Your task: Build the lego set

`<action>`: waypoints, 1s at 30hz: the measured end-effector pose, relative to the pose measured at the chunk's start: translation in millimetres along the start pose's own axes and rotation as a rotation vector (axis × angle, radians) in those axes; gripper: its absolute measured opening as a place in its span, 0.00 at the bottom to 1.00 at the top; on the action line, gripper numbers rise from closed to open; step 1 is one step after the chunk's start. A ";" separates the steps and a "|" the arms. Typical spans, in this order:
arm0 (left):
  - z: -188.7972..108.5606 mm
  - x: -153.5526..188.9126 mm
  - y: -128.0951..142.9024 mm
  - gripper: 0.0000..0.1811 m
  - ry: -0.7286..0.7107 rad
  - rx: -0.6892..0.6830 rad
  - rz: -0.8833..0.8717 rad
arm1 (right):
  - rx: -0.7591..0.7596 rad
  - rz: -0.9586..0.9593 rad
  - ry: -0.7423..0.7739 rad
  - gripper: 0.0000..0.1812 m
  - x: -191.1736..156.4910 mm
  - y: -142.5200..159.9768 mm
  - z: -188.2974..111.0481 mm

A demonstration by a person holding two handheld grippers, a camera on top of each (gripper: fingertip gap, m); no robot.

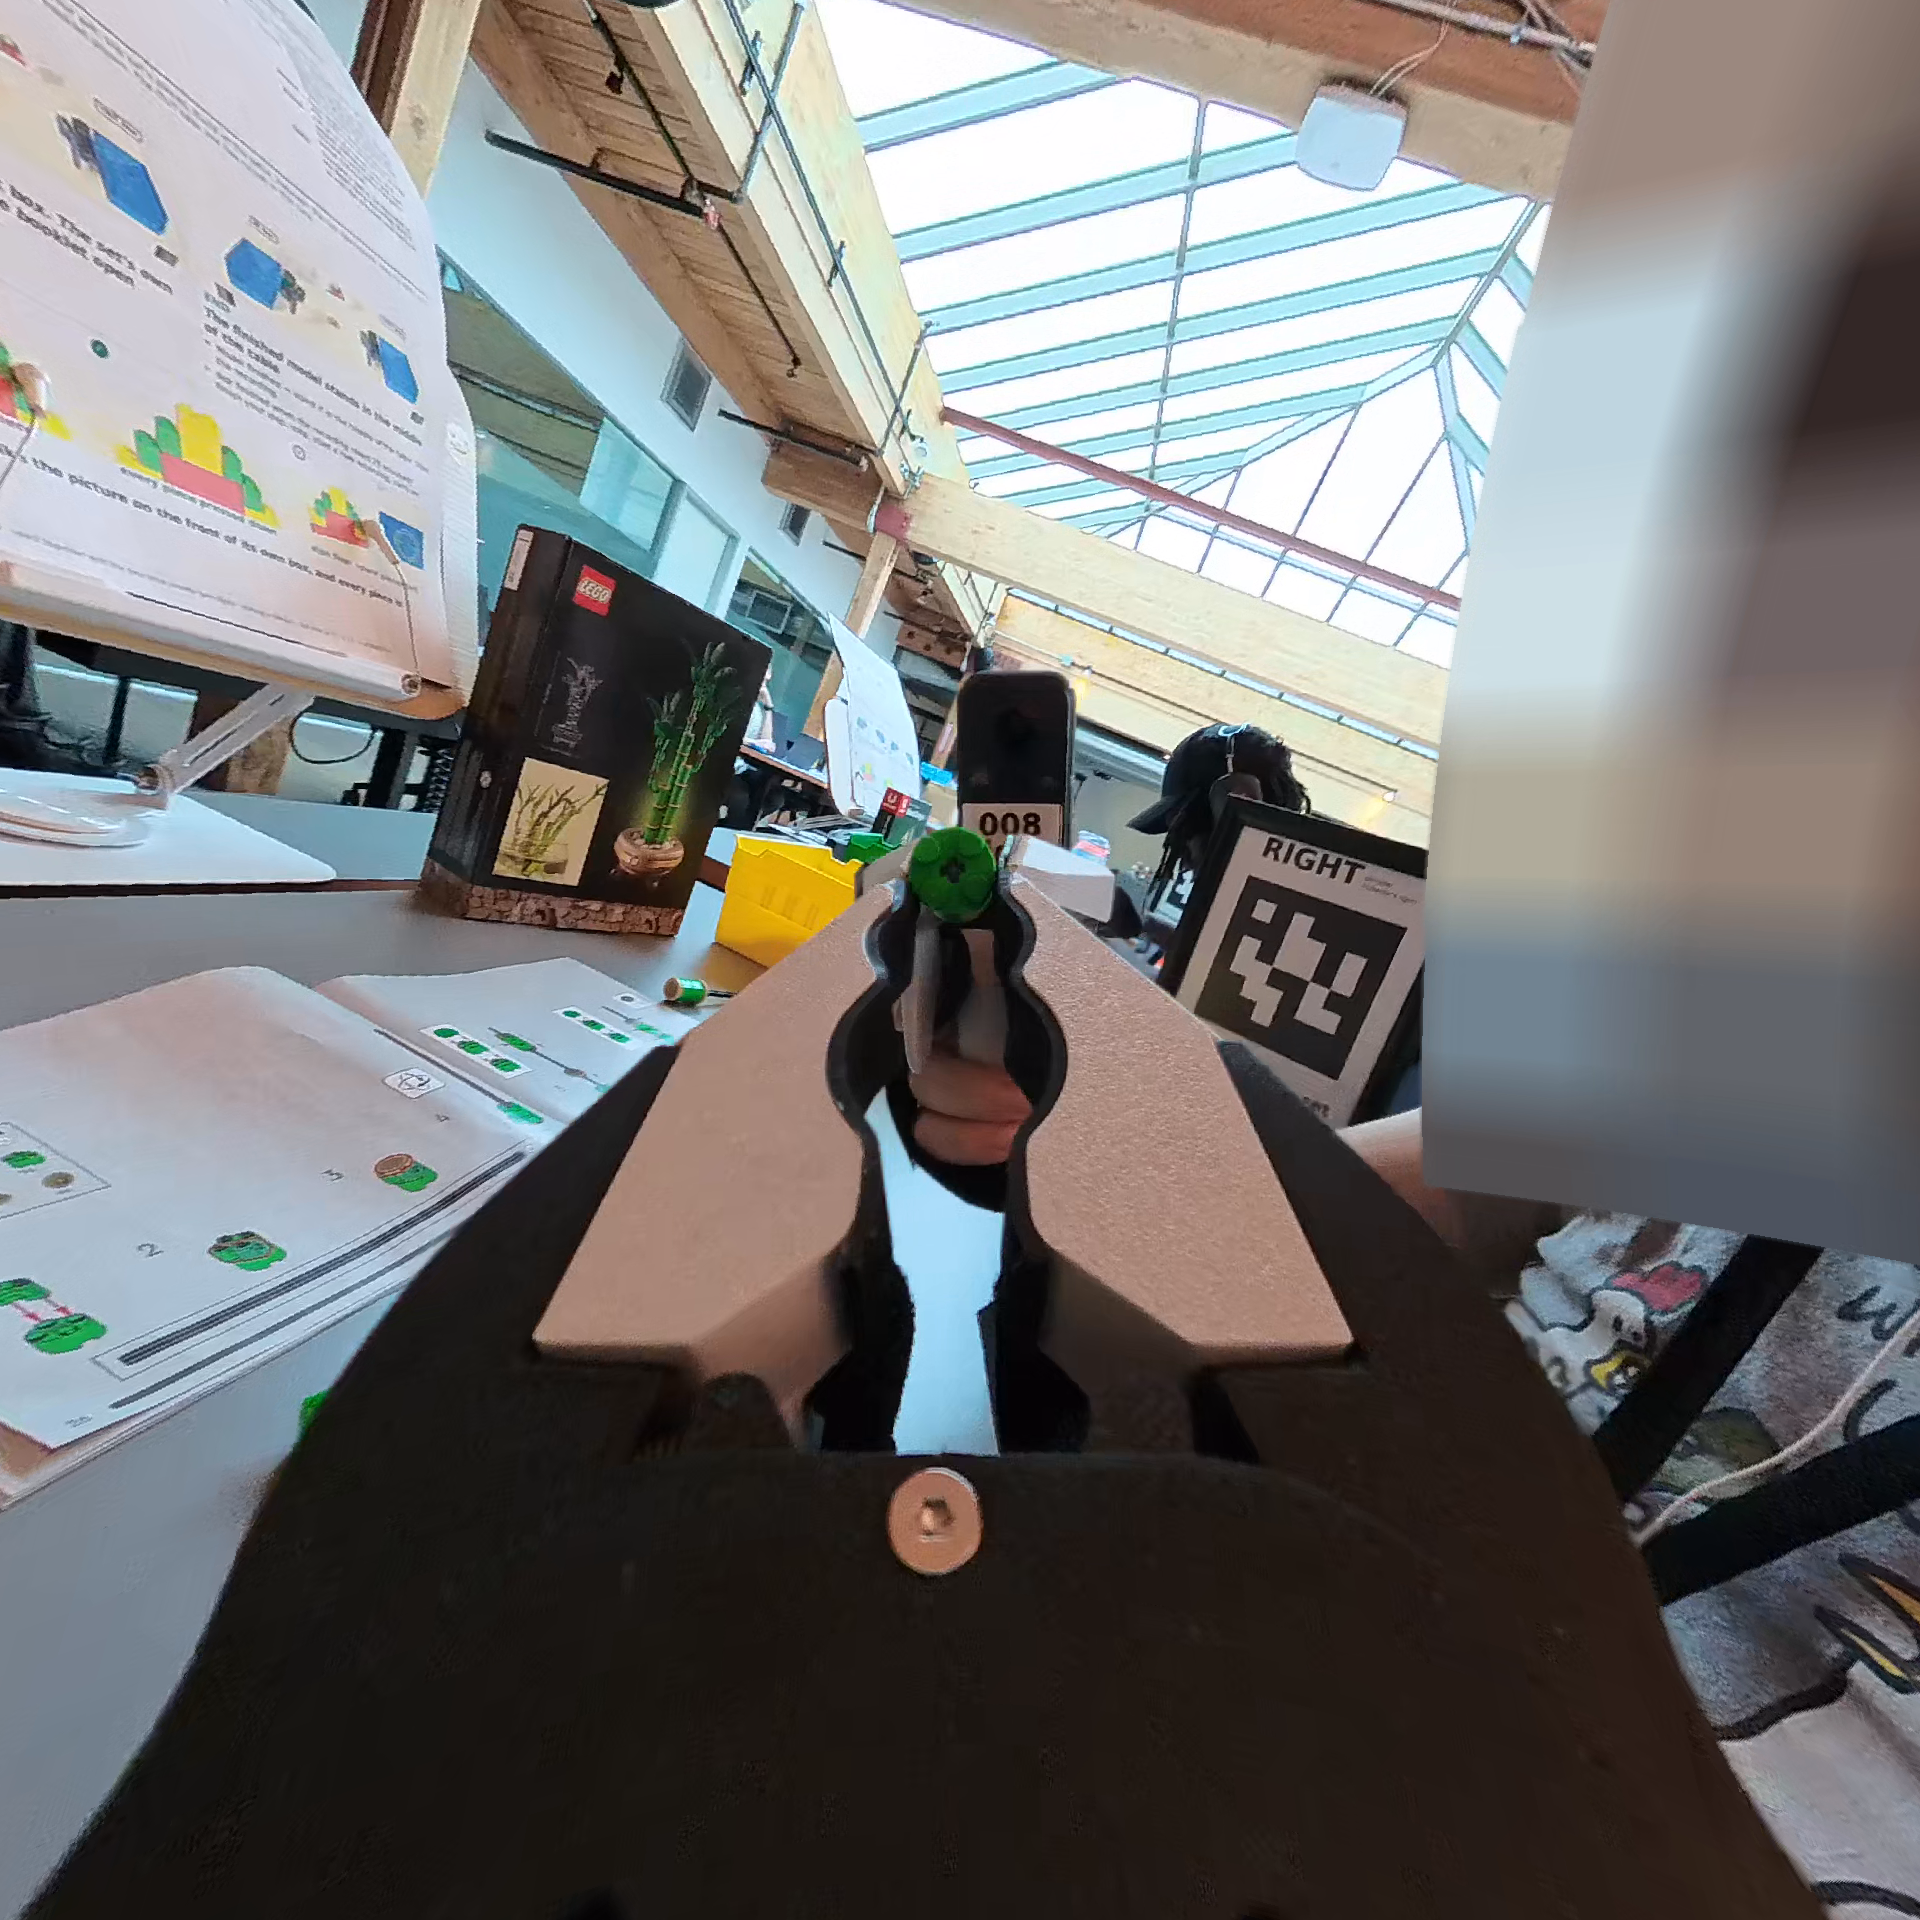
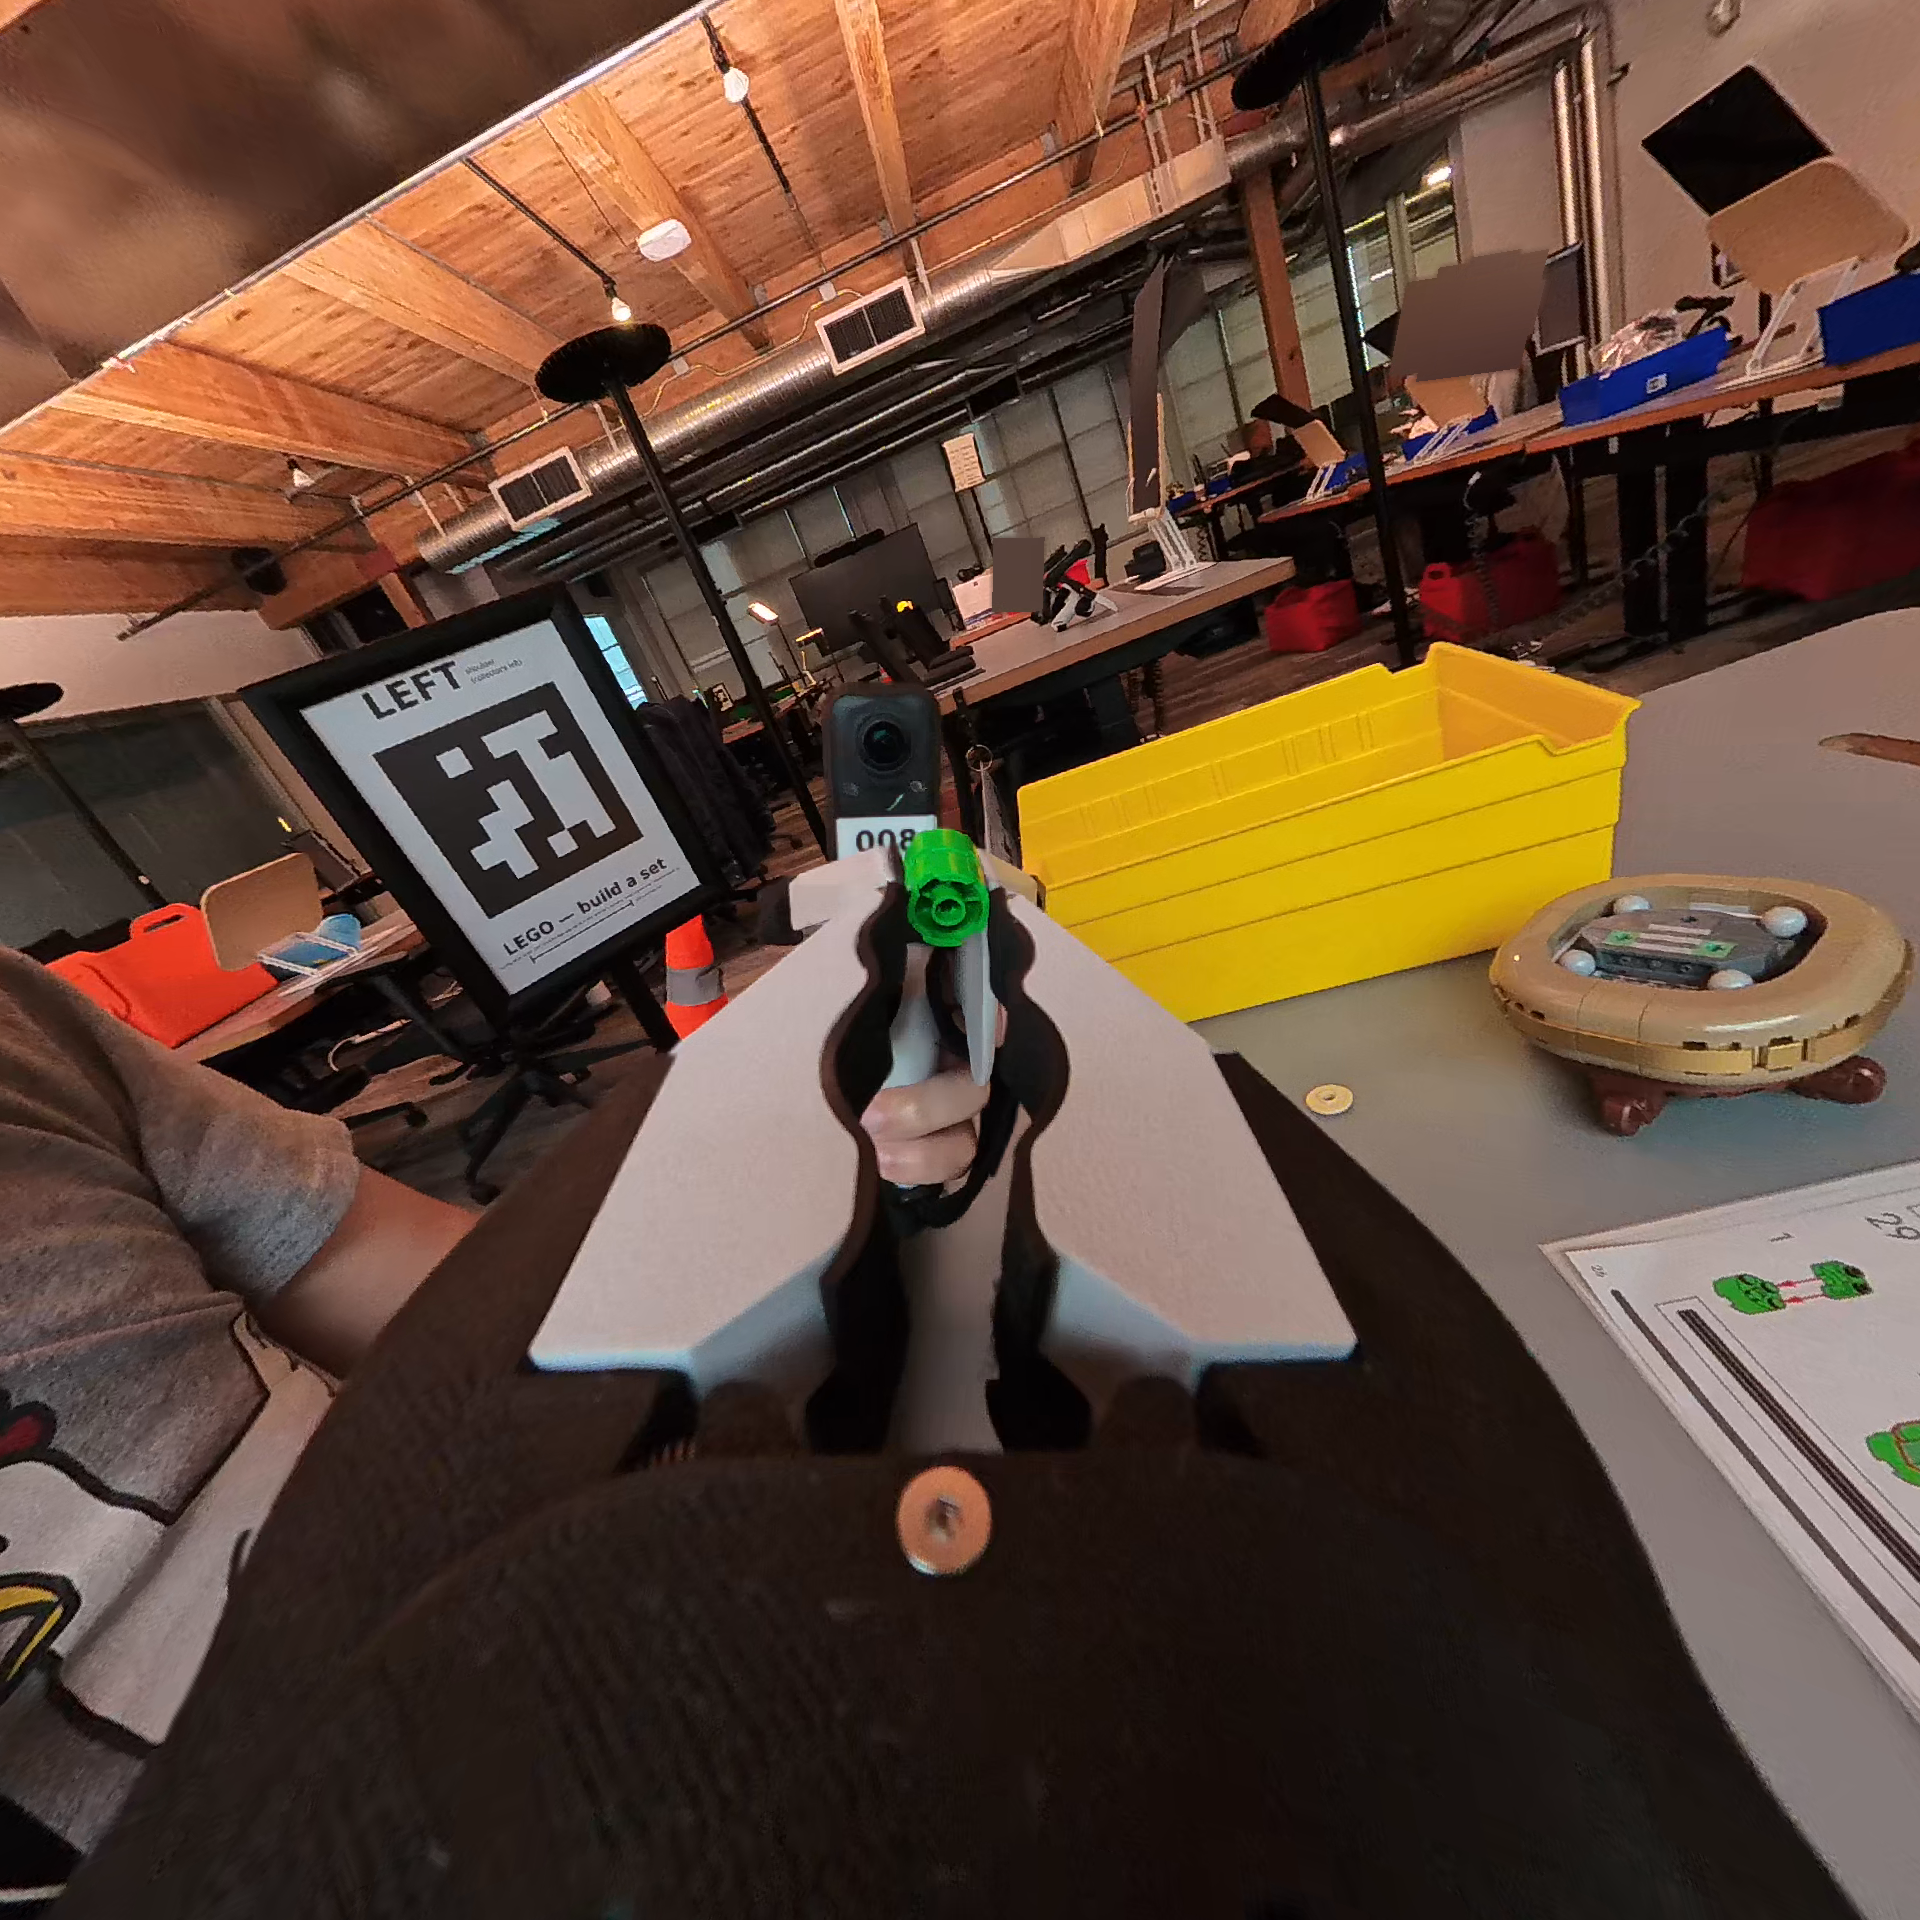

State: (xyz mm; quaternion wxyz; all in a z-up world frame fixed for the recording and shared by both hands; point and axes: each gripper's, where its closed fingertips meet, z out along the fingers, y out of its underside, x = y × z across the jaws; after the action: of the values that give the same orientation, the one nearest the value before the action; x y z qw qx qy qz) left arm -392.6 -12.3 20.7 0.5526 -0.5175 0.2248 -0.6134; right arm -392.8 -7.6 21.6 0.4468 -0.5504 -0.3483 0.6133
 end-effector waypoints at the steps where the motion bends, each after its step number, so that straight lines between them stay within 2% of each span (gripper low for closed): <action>1: 0.1 -0.8 0.5 0.07 -0.007 -0.003 0.002 | 0.001 -0.013 0.008 0.08 0.8 0.6 -0.3; 7: -1.4 -4.2 4.7 0.07 -0.040 -0.041 0.039 | -0.031 -0.070 0.048 0.07 3.8 4.8 -0.6; 17: -5.8 -2.2 19.0 0.07 -0.015 -0.150 0.039 | -0.114 -0.084 -0.021 0.07 1.3 19.7 -4.1; 27: -6.4 0.3 22.5 0.07 0.003 -0.170 0.030 | -0.131 -0.096 -0.052 0.07 -0.6 22.6 -5.3; 30: -3.9 -3.9 22.8 0.07 -0.053 -0.183 0.118 | -0.122 -0.080 -0.041 0.07 4.0 21.8 -7.2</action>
State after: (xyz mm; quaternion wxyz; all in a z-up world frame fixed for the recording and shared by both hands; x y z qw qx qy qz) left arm -386.5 -16.5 -1.5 0.5441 -0.5677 0.2953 -0.5426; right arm -389.2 -12.2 -1.0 0.4292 -0.5496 -0.4158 0.5838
